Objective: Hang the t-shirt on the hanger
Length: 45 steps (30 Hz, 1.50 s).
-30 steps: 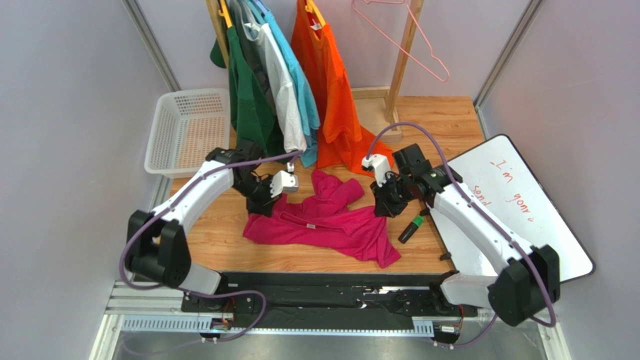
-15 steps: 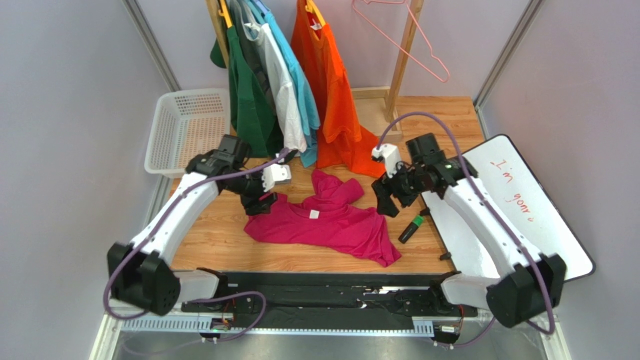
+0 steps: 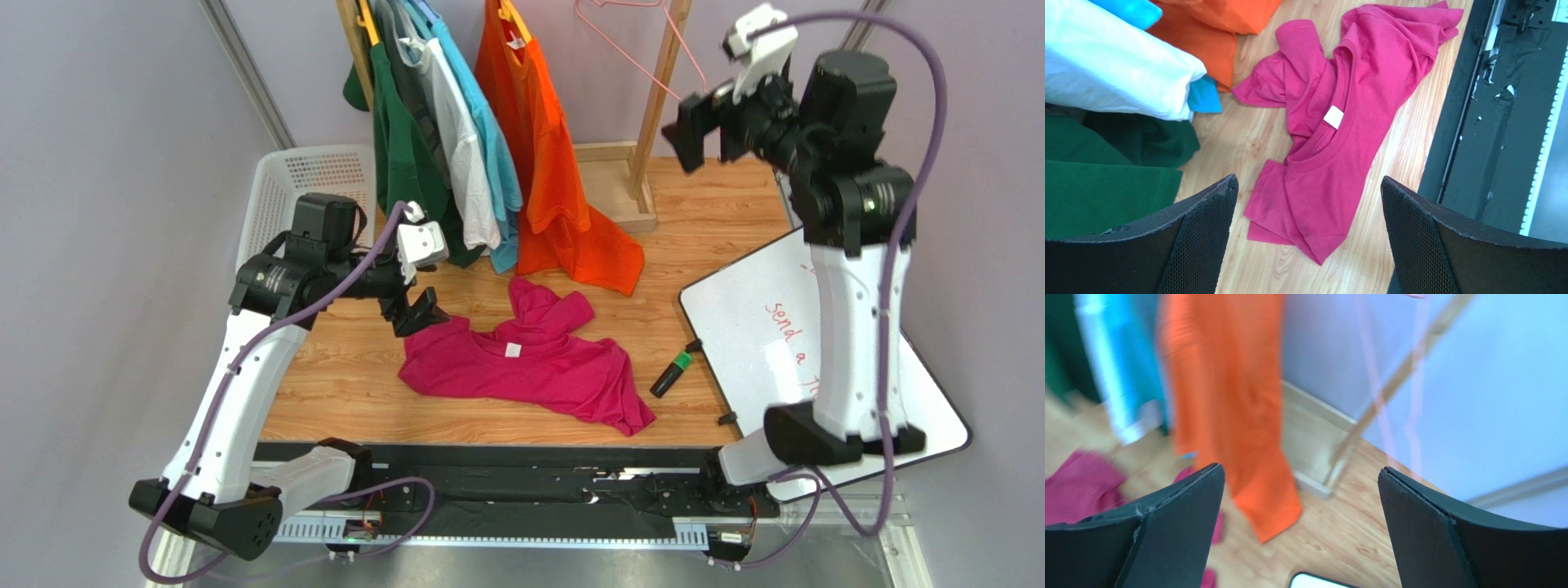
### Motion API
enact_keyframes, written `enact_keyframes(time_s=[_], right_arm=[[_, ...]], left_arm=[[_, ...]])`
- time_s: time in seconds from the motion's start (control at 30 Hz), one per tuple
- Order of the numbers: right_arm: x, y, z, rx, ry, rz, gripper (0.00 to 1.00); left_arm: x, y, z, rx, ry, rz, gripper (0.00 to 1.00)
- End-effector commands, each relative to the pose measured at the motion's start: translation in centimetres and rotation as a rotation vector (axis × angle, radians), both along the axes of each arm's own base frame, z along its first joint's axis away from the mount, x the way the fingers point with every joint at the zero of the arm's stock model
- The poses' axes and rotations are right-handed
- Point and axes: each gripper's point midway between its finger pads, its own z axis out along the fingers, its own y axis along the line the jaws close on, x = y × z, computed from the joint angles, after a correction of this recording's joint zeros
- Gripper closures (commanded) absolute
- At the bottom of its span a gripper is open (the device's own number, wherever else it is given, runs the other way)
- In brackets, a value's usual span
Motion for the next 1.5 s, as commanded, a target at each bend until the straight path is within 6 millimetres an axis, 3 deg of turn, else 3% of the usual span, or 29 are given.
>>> enact_keyframes(time_s=[0.0, 0.07, 0.13, 0.27, 0.3, 0.4, 0.43, 0.57, 0.67, 0.7, 0.73, 0.93, 1.2, 1.33, 1.47], right_arm=[[9.9, -4.4, 0.9, 0.107, -0.021, -0.231, 0.0], [12.8, -5.1, 0.6, 0.109, -0.038, -0.239, 0.0], [14.3, -5.3, -0.1, 0.094, -0.045, -0.237, 0.0], [17.6, -5.5, -2.3, 0.066, -0.052, -0.249, 0.0], [18.6, -5.7, -3.7, 0.055, -0.031, -0.261, 0.0], [20.0, -5.5, -6.1, 0.038, 0.017, -0.256, 0.09], [20.0, -5.1, -6.4, 0.045, 0.028, -0.23, 0.19], [19.0, -2.6, -7.0, 0.092, 0.074, -0.111, 0.43], [18.3, -1.2, -7.2, 0.127, 0.091, -0.044, 0.76], [18.1, -1.1, -7.0, 0.133, 0.09, -0.039, 0.92], [18.1, -1.0, -6.8, 0.135, 0.084, -0.038, 0.99], [17.3, -1.0, -2.4, 0.205, -0.016, -0.051, 1.0], [13.6, -0.1, 4.2, 0.303, -0.156, 0.019, 1.0], [12.2, 0.1, 5.1, 0.322, -0.158, 0.031, 1.0], [10.4, -0.7, 2.8, 0.274, -0.083, 0.001, 1.0]], left_arm=[[-0.1, -0.5, 0.3, -0.037, 0.06, 0.009, 0.1], [-0.4, -0.3, -0.2, -0.028, 0.062, 0.013, 0.09], [-0.7, -0.1, -0.4, -0.02, 0.052, 0.018, 0.09], [-0.7, 0.6, -1.2, 0.009, 0.043, 0.043, 0.09], [-0.7, 0.6, -1.1, 0.01, 0.038, 0.046, 0.09], [-0.8, 0.8, -1.3, 0.017, 0.033, 0.053, 0.09], [-0.8, 0.9, -1.4, 0.023, 0.031, 0.054, 0.09], [-0.5, 1.2, -1.9, 0.04, 0.024, 0.064, 0.08], [-0.3, 1.1, -1.8, 0.038, 0.019, 0.06, 0.08], [-0.2, 1.0, -1.9, 0.039, 0.02, 0.06, 0.08], [0.0, 1.0, -1.9, 0.04, 0.021, 0.061, 0.08], [0.4, 1.0, -1.7, 0.041, 0.02, 0.064, 0.08], [0.6, 0.8, -1.9, 0.04, 0.036, 0.067, 0.07], [0.8, 0.8, -1.7, 0.041, 0.027, 0.068, 0.07], [0.8, 1.0, -1.8, 0.05, 0.027, 0.07, 0.07]])
